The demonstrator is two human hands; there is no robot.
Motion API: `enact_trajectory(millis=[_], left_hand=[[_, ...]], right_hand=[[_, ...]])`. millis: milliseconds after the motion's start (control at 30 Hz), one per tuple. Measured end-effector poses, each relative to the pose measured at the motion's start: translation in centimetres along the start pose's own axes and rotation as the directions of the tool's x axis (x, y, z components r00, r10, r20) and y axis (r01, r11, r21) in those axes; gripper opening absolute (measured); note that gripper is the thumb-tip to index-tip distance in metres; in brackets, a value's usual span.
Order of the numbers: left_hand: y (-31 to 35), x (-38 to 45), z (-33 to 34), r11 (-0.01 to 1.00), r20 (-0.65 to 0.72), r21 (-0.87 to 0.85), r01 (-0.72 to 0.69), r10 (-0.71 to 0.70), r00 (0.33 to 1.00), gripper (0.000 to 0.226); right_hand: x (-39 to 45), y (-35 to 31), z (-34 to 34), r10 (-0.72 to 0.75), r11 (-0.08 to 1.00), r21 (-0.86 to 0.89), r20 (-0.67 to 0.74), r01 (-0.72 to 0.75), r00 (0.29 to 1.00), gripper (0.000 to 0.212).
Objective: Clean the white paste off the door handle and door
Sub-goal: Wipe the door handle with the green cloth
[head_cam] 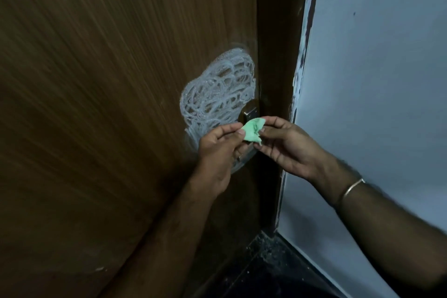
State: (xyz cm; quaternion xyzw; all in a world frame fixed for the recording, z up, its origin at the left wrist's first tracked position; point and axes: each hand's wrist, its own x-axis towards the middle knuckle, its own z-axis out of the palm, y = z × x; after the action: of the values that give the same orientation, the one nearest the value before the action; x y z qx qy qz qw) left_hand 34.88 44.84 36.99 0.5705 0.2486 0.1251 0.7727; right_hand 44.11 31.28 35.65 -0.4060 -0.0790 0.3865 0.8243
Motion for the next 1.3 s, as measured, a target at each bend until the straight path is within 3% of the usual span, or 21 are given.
enact_trajectory(millis=[67,133,233,367,433,533,667,833,900,967,1067,1200,1300], left_hand=[[0.1,0.1,0.0,0.990,-0.025,0.104,-0.091,0.094,0.995,0.014],[0.2,0.2,0.0,0.969,-0.024,0.188,-0.159,0.166,0.986,0.014],[0.1,0.3,0.3,0.953,-0.048,0.242,-0.180,0.197,0.979,0.013],[-0.3,-0.3,1.0,0.989,-0.042,0.117,-0.090,0.095,0.995,0.023],[-0.5,-0.5,1.2,0.994,-0.039,0.094,-0.059,0.063,0.997,0.033],[-0.6,-0.6,1.2,0.993,-0.112,0.104,-0.054,0.065,0.992,0.027],[-0.6,-0.6,1.0,0.999,-0.116,-0.025,-0.045,0.042,0.992,0.035],[-0.2,-0.6,0.8,0.991,-0.007,-0.137,0.010,-0.011,1.000,0.026],[0.1,-0.8,0.9,0.990,0.093,-0.120,0.076,-0.065,0.994,0.016],[0.1,-1.1,1.1,0.996,0.161,-0.015,0.085,-0.082,0.984,0.023],[-0.4,-1.3,1.4,0.989,0.153,0.146,-0.007,-0.016,0.988,0.027],[-0.7,-1.4,1.5,0.996,0.065,0.072,-0.046,0.042,0.997,0.015],[-0.7,-1.3,1.3,0.995,0.053,0.039,-0.089,0.087,0.995,0.014]], right_hand=[[-0.5,-0.2,-0.1,-0.009,0.999,-0.050,-0.002,0.009,1.000,0.021],[-0.9,-0.5,-0.2,-0.070,0.976,-0.208,0.009,0.070,0.998,0.026],[-1.4,-0.4,0.3,-0.279,0.791,-0.567,-0.003,0.228,0.960,0.012],[-1.5,-0.1,0.4,-0.448,0.615,-0.742,-0.048,0.269,0.893,0.007],[-1.7,-0.1,0.5,-0.372,0.673,-0.704,-0.057,0.227,0.926,0.010],[-2.0,-0.6,0.5,-0.193,0.869,-0.482,-0.123,0.112,0.973,0.015],[-2.2,-1.2,-0.1,-0.041,0.974,-0.227,-0.162,0.004,0.986,0.012],[-2.5,-1.8,-0.8,0.029,0.992,-0.118,-0.163,-0.048,0.986,0.013],[-2.4,-2.1,-0.8,0.024,0.991,-0.129,-0.150,-0.044,0.988,0.012],[-2.2,-2.3,-0.6,0.014,0.984,-0.173,-0.128,-0.036,0.992,0.010],[-1.9,-2.6,-0.4,0.005,0.978,-0.207,-0.128,-0.032,0.992,0.002],[-2.2,-2.2,-1.4,0.082,0.994,-0.065,-0.073,-0.087,0.994,0.028],[-2.9,-0.7,-2.1,0.158,0.986,-0.049,-0.008,-0.158,0.987,0.037]])
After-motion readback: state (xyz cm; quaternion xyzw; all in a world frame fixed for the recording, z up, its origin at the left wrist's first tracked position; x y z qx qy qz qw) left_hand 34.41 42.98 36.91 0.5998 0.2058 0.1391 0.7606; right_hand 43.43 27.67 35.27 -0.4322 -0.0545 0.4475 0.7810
